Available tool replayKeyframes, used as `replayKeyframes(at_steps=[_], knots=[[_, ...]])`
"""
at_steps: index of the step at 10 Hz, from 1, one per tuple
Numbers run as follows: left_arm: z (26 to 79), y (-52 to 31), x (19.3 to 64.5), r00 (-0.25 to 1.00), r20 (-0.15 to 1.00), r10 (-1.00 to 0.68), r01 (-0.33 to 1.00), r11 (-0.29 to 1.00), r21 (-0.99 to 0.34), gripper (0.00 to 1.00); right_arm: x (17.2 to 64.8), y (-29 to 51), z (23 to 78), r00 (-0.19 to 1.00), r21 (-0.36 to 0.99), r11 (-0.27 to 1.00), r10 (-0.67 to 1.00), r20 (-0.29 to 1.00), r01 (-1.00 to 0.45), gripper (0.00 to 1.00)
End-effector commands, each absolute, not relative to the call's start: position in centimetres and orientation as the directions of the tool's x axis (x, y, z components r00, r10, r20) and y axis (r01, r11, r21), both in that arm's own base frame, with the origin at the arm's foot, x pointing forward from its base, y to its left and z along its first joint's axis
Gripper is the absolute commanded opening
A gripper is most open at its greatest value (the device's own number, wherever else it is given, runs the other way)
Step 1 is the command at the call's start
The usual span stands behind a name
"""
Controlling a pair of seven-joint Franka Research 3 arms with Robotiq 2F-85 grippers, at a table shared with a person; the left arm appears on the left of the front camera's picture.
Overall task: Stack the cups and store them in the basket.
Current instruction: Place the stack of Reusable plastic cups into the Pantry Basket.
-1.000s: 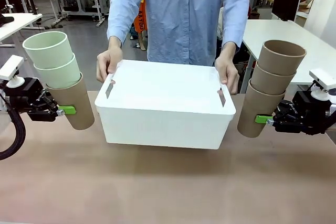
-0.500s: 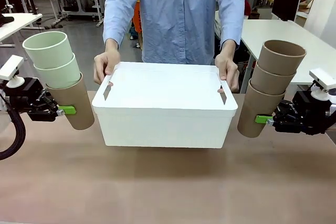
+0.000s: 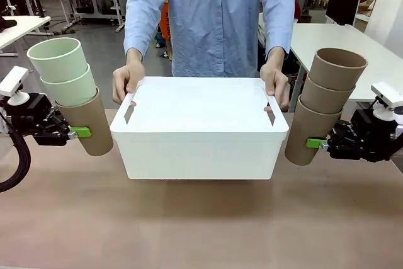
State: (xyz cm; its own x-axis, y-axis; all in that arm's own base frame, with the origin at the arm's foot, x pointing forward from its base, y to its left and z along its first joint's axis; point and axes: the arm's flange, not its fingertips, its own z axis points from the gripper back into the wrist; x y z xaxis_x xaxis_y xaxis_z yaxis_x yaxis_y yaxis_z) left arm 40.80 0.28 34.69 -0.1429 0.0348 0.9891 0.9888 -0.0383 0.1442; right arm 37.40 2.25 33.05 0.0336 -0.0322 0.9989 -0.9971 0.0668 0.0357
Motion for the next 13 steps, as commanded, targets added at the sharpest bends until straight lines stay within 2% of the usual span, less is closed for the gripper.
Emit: replayKeyframes(at_steps=[1, 13], knots=[[35.03, 0.20, 40.63, -0.154, 0.987, 0.042, 0.987, -0.042, 0.155, 0.86, 37.38, 2.21, 33.45, 0.025, 0.027, 0.066, -0.034, 0.999, -0.997, 0.85], [35.03, 0.20, 40.63, -0.154, 0.987, 0.042, 0.987, -0.042, 0.155, 0.86, 37.38, 2.21, 33.45, 0.025, 0.027, 0.066, -0.034, 0.999, -0.997, 0.85]])
